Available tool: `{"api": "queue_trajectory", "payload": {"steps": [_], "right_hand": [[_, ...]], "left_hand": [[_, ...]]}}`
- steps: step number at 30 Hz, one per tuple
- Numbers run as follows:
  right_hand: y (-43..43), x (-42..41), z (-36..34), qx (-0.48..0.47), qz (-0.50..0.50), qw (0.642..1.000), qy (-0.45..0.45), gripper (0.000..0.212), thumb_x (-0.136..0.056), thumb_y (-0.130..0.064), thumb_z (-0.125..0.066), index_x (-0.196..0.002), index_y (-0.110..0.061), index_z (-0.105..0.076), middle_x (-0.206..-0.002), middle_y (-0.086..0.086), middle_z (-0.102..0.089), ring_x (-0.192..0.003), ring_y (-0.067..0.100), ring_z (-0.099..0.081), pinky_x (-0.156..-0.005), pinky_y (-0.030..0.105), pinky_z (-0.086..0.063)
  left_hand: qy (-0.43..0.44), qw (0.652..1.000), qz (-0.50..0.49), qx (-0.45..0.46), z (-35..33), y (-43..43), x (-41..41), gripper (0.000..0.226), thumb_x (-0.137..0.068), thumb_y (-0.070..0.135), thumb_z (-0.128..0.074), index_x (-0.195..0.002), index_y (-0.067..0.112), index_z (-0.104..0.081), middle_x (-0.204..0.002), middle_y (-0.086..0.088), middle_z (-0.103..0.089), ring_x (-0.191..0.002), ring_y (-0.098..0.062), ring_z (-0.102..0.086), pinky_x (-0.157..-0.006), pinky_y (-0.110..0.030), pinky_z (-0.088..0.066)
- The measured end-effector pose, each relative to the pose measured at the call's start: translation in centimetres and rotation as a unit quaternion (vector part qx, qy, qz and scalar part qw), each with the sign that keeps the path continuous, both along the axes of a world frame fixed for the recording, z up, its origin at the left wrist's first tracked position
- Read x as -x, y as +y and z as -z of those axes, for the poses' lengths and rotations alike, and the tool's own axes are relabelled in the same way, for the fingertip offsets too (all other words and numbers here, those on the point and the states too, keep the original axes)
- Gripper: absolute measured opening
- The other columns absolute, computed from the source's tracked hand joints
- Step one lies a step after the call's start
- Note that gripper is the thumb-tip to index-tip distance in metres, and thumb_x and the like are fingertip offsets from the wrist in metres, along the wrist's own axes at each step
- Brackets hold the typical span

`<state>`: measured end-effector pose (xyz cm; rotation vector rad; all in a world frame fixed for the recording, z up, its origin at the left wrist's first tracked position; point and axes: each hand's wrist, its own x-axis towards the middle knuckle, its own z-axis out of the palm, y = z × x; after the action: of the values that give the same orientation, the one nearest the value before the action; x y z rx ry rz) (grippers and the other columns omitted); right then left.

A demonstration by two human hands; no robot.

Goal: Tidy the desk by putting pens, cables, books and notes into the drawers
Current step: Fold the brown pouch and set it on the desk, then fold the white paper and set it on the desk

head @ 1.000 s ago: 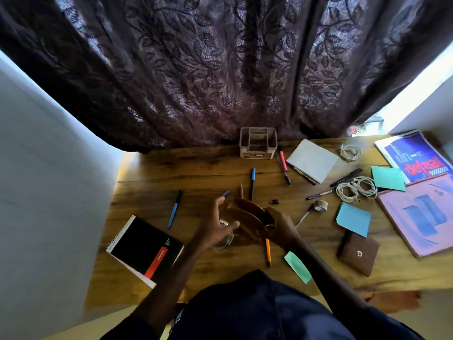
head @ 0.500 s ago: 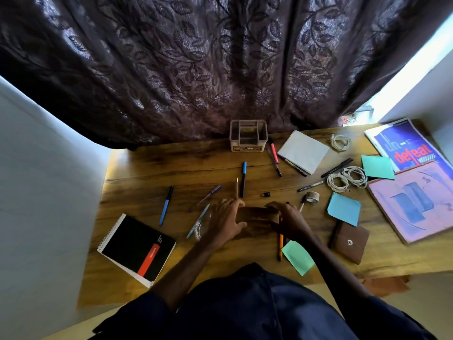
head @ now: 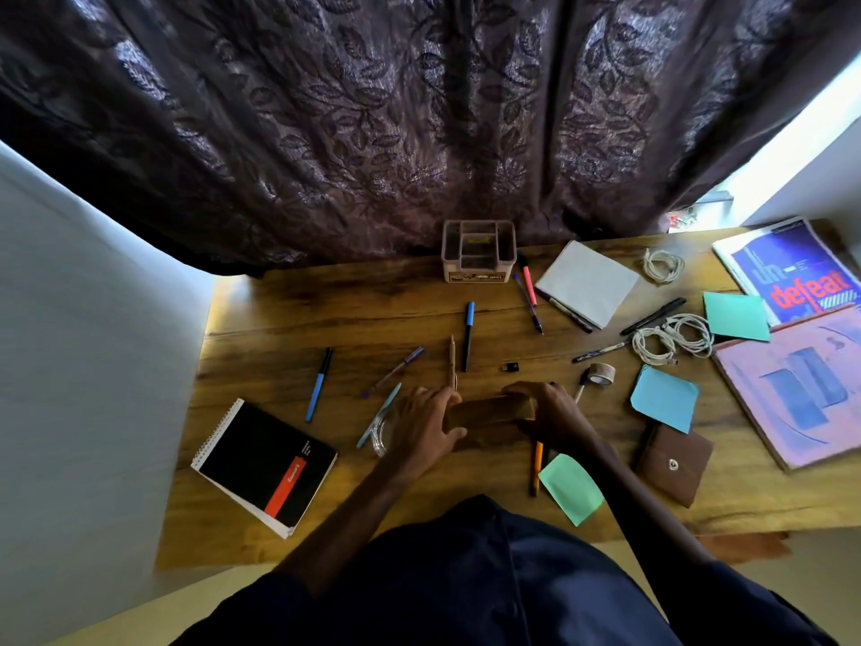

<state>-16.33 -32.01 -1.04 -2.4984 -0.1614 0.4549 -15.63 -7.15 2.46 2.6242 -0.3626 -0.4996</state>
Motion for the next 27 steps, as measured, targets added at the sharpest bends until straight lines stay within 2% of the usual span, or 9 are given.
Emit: {"api": "queue_trajectory", "payload": {"steps": [2,5,8,11,15,17,20,23,27], "right_hand": [[-0.2,-0.4,0.7,-0.004,0.015,1.000,-0.009,0.062,-0.078,-0.018,-0.082,-0.134,-0.032,-0.057,-0.130,0.000,-0.063,-0.119,0.023,-0.059,-0.090,0.038,-0.056],[0.0,-0.9,0.9,-0.009,0.028,1.000,-0.006,0.063,-0.077,-0.014,-0.083,-0.134,-0.026,-0.058,-0.128,0.003,-0.065,-0.116,0.022,-0.061,-0.088,0.038,-0.057],[-0.1,-1.1,0.7,-0.023,0.012,1.000,-0.003,0.065,-0.077,-0.014,-0.083,-0.136,-0.024,-0.056,-0.130,0.001,-0.065,-0.116,0.019,-0.063,-0.086,0.025,-0.055],[-0.9,-1.8,-0.6,-0.079,0.013,0.997,0.019,0.069,-0.077,-0.025,-0.085,-0.139,-0.021,-0.055,-0.136,-0.003,-0.059,-0.121,0.012,-0.058,-0.084,0.009,-0.042],[-2.5,-3.8,-3.0,-0.179,0.138,0.974,0.019,0.052,-0.078,-0.048,-0.079,-0.120,-0.019,-0.068,-0.118,-0.006,-0.067,-0.103,0.005,-0.064,-0.078,0.026,-0.055],[-3.9,-5.6,-3.2,-0.123,0.199,0.972,-0.032,0.031,-0.082,-0.030,-0.081,-0.107,-0.013,-0.072,-0.104,-0.001,-0.072,-0.088,0.010,-0.067,-0.070,0.027,-0.054],[-6.4,-8.9,-2.4,-0.070,0.318,0.944,-0.055,0.024,-0.079,-0.013,-0.081,-0.101,-0.009,-0.075,-0.102,0.007,-0.076,-0.089,0.019,-0.070,-0.073,0.028,-0.052],[-9.5,-12.3,-1.0,-0.051,0.393,0.916,-0.061,0.033,-0.080,-0.015,-0.079,-0.111,-0.006,-0.073,-0.112,0.011,-0.074,-0.099,0.026,-0.070,-0.078,0.027,-0.049],[-13.2,-16.6,0.2,0.021,0.416,0.907,-0.061,0.045,-0.084,-0.017,-0.077,-0.125,-0.003,-0.064,-0.129,0.020,-0.061,-0.121,0.036,-0.054,-0.098,0.037,-0.041]], "left_hand": [[0.003,1.000,-0.012,0.005,-0.3,-0.4,-0.6,0.053,-0.086,0.038,-0.076,-0.132,0.030,-0.053,-0.133,0.008,-0.056,-0.126,-0.014,-0.048,-0.104,-0.035,-0.043],[0.000,1.000,-0.016,0.006,-0.2,-0.7,-1.4,0.052,-0.086,0.036,-0.076,-0.132,0.030,-0.053,-0.134,0.008,-0.056,-0.128,-0.014,-0.047,-0.101,-0.028,-0.036],[0.014,1.000,-0.007,0.009,0.0,-0.5,-1.8,0.053,-0.086,0.036,-0.076,-0.133,0.028,-0.052,-0.138,0.007,-0.055,-0.130,-0.014,-0.045,-0.098,-0.025,-0.031],[0.060,0.998,0.013,0.027,-0.2,-0.1,-2.5,0.066,-0.083,0.046,-0.076,-0.140,0.028,-0.048,-0.145,0.006,-0.050,-0.135,-0.015,-0.039,-0.104,-0.033,-0.036],[0.097,0.991,0.029,0.084,-0.6,-0.3,-4.0,0.078,-0.077,0.067,-0.071,-0.141,0.032,-0.044,-0.141,0.007,-0.051,-0.127,-0.011,-0.045,-0.100,-0.035,-0.043],[0.093,0.990,0.026,0.100,-0.7,-1.2,-5.0,0.069,-0.082,0.069,-0.064,-0.138,0.034,-0.047,-0.140,0.010,-0.052,-0.122,-0.007,-0.049,-0.095,-0.030,-0.045],[0.080,0.990,0.031,0.111,-1.0,-3.2,-7.0,0.052,-0.091,0.060,-0.059,-0.135,0.034,-0.048,-0.137,0.011,-0.055,-0.121,-0.006,-0.053,-0.097,-0.033,-0.049],[0.062,0.992,0.073,0.084,-1.1,-5.6,-9.3,0.042,-0.095,0.040,-0.063,-0.134,0.032,-0.050,-0.137,0.010,-0.056,-0.120,-0.007,-0.054,-0.095,-0.030,-0.048],[0.058,0.989,0.123,0.055,-0.9,-8.8,-12.5,0.033,-0.097,0.031,-0.061,-0.129,0.030,-0.054,-0.139,0.007,-0.053,-0.127,-0.012,-0.050,-0.098,-0.031,-0.045]]}}
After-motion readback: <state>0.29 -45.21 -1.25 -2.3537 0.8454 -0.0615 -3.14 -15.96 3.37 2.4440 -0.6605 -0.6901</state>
